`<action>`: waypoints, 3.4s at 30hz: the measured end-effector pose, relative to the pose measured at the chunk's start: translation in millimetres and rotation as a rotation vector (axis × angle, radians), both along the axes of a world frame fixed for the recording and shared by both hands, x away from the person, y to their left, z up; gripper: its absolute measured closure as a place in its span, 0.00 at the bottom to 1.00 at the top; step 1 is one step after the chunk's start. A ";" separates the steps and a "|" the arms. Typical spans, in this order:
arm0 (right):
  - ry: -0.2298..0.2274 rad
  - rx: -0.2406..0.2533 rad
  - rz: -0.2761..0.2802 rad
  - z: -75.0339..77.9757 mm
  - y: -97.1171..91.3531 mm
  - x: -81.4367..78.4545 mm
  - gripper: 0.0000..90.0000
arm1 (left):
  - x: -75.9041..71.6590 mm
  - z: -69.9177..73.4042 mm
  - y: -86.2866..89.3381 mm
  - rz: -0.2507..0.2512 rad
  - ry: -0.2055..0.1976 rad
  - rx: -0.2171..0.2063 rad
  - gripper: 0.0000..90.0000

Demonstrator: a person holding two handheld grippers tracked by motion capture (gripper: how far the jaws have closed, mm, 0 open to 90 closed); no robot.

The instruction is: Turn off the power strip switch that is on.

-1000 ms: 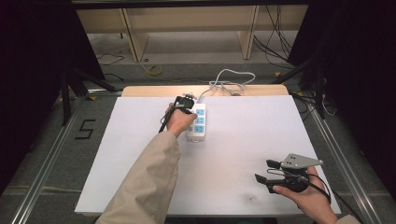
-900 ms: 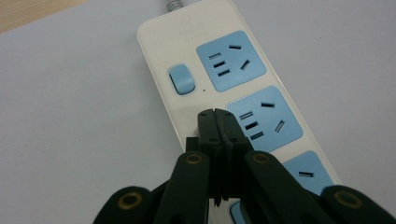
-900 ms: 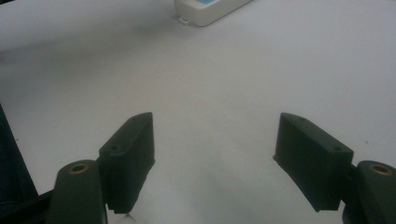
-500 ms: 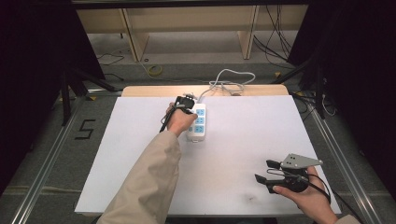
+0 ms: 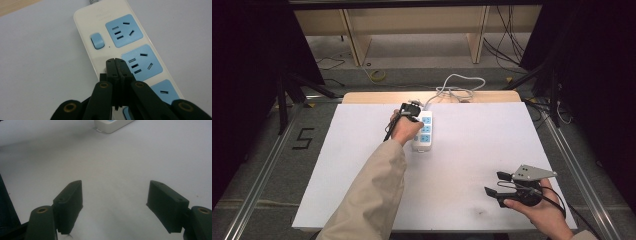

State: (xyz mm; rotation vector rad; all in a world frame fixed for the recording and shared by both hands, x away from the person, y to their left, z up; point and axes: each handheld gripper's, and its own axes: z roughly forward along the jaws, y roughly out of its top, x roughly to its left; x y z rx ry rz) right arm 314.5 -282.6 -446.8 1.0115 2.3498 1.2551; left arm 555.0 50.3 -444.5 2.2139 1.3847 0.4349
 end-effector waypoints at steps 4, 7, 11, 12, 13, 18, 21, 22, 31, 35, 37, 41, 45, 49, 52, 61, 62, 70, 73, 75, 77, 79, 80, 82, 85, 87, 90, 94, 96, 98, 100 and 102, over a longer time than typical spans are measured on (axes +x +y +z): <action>-0.001 0.002 -0.002 0.1 0.1 -0.1 0.32 | -0.3 -0.1 -1.1 -0.004 -0.005 0.009 1.00; 0.000 -0.001 -0.001 0.2 -0.2 0.2 0.32 | -0.7 0.3 -2.2 -0.011 -0.007 0.027 1.00; 0.001 0.000 0.000 0.0 0.5 0.1 0.32 | -0.3 0.3 -1.3 -0.003 0.003 0.014 1.00; 0.001 0.000 0.000 0.0 0.5 0.1 0.32 | -0.1 0.1 -1.2 0.004 0.003 0.004 1.00; 0.001 -0.001 -0.001 0.0 0.4 0.2 0.32 | 0.2 0.1 -0.8 0.004 0.006 0.001 1.00; 0.004 -0.003 -0.001 -0.1 0.6 0.2 0.32 | 0.5 0.1 -0.8 0.002 0.007 0.002 1.00; 0.004 -0.002 0.000 -0.1 1.0 0.1 0.32 | 0.3 0.1 -1.5 0.002 0.006 0.011 1.00; 0.004 -0.002 0.000 -0.1 0.9 0.1 0.32 | 0.2 0.2 -1.7 0.002 0.006 0.013 1.00; 0.006 -0.002 0.002 -0.1 1.1 0.2 0.32 | 0.3 0.9 -2.8 -0.009 0.013 0.027 1.00; 0.006 -0.002 0.002 -0.2 1.2 0.3 0.32 | 0.4 1.0 -4.3 -0.002 0.026 0.024 1.00; 0.004 -0.001 0.003 -0.1 1.3 0.1 0.32 | 0.2 0.8 -4.4 -0.002 0.022 0.025 1.00; 0.004 -0.001 0.006 -0.1 1.4 0.1 0.32 | 0.0 0.8 -5.2 0.006 0.023 0.027 1.00; 0.005 0.000 0.007 -0.1 1.5 0.1 0.32 | 0.8 1.2 -5.5 0.002 0.029 0.033 1.00; 0.007 0.000 0.008 -0.2 1.5 0.0 0.32 | 0.7 0.3 -5.6 0.004 0.024 0.038 1.00; 0.005 -0.003 0.011 -0.5 2.0 0.1 0.32 | -0.1 0.3 -8.3 0.000 0.016 0.059 1.00; 0.006 -0.005 0.011 -0.6 1.9 0.4 0.32 | 0.7 0.5 -6.0 0.003 0.025 0.043 1.00; 0.006 -0.005 0.011 -0.6 1.9 0.4 0.32 | 0.7 0.5 -6.1 0.007 0.026 0.041 1.00; 0.003 -0.006 0.013 -0.6 1.8 0.5 0.32 | 0.8 0.5 -5.4 0.011 0.029 0.032 1.00; 0.005 -0.007 0.012 -0.3 1.8 0.2 0.32 | 0.5 0.5 -5.7 0.010 0.026 0.035 1.00; 0.006 -0.008 0.012 -0.4 1.7 0.3 0.32 | 0.4 0.5 -5.8 0.011 0.025 0.035 1.00; 0.006 -0.008 0.012 -0.3 1.6 0.2 0.32 | 0.3 0.4 -5.8 0.011 0.024 0.035 1.00; 0.005 -0.008 0.013 -0.2 1.5 0.1 0.32 | 0.2 0.4 -6.0 0.011 0.022 0.036 1.00; 0.005 -0.009 0.013 -0.1 1.5 0.1 0.32 | 0.1 0.7 -5.9 0.006 0.024 0.042 1.00; 0.004 -0.006 0.010 0.1 1.6 0.0 0.32 | 0.0 0.8 -6.1 0.004 0.021 0.048 1.00; 0.006 -0.004 0.011 0.1 1.4 0.1 0.32 | -0.1 0.8 -6.2 0.006 0.021 0.046 1.00; 0.006 -0.004 0.010 0.1 1.4 0.1 0.32 | -0.2 0.8 -6.1 0.006 0.021 0.044 1.00; 0.002 -0.002 0.009 0.1 1.3 0.1 0.32 | -0.7 0.5 -6.2 0.004 0.016 0.044 1.00; 0.001 -0.005 0.008 0.3 1.2 0.2 0.32 | -1.0 0.3 -6.1 0.003 0.011 0.042 1.00; 0.002 -0.004 0.008 0.4 1.3 0.0 0.32 | -1.0 0.3 -6.0 0.003 0.011 0.042 1.00; -0.001 -0.005 0.008 0.5 1.2 0.0 0.32 | -1.0 0.6 -6.3 -0.003 0.011 0.048 1.00; -0.003 -0.006 0.010 0.5 1.0 0.2 0.32 | -1.0 0.5 -6.1 -0.002 0.011 0.046 1.00; -0.001 -0.006 0.008 0.5 1.0 0.0 0.32 | -1.1 0.5 -6.1 -0.005 0.010 0.049 1.00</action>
